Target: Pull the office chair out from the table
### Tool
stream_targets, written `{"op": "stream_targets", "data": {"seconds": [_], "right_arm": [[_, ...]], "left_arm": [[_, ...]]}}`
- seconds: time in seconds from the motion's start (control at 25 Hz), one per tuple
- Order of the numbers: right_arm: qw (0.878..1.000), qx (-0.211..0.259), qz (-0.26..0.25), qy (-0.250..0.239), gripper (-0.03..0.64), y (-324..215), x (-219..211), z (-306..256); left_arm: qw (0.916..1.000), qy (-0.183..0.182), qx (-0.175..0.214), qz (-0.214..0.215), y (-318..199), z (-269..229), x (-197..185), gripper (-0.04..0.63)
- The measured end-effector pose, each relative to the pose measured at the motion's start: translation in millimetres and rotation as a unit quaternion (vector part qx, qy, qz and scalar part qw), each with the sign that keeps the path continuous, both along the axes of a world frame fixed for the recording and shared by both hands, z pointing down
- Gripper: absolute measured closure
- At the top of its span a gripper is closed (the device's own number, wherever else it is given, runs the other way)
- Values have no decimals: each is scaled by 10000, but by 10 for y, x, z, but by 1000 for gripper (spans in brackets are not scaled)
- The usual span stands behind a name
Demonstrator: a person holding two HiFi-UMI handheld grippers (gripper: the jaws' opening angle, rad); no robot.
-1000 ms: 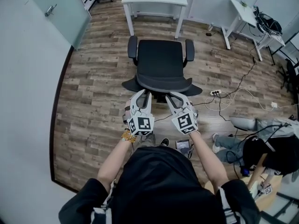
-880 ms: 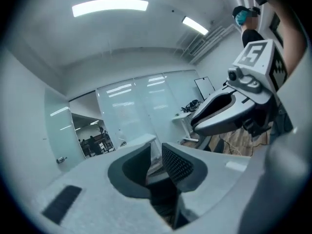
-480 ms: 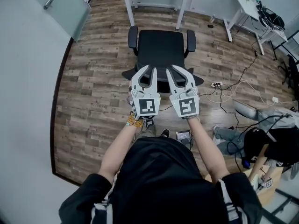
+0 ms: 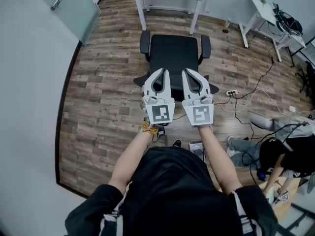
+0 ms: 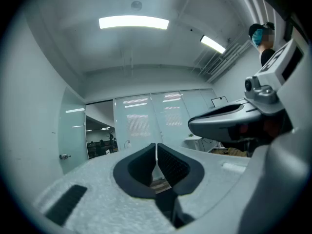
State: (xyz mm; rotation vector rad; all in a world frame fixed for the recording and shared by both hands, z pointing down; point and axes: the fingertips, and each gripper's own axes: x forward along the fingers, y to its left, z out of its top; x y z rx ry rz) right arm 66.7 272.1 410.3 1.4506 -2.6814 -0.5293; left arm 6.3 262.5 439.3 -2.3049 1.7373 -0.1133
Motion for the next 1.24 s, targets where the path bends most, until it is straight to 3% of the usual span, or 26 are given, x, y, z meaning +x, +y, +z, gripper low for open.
{"op": "stream_targets", "data": {"seconds": [1.24], "right_arm": [[9992, -380, 74, -28, 612, -78, -34, 230]], "left_arm": [[9999, 125, -84, -66, -20, 94, -133, 577]]}}
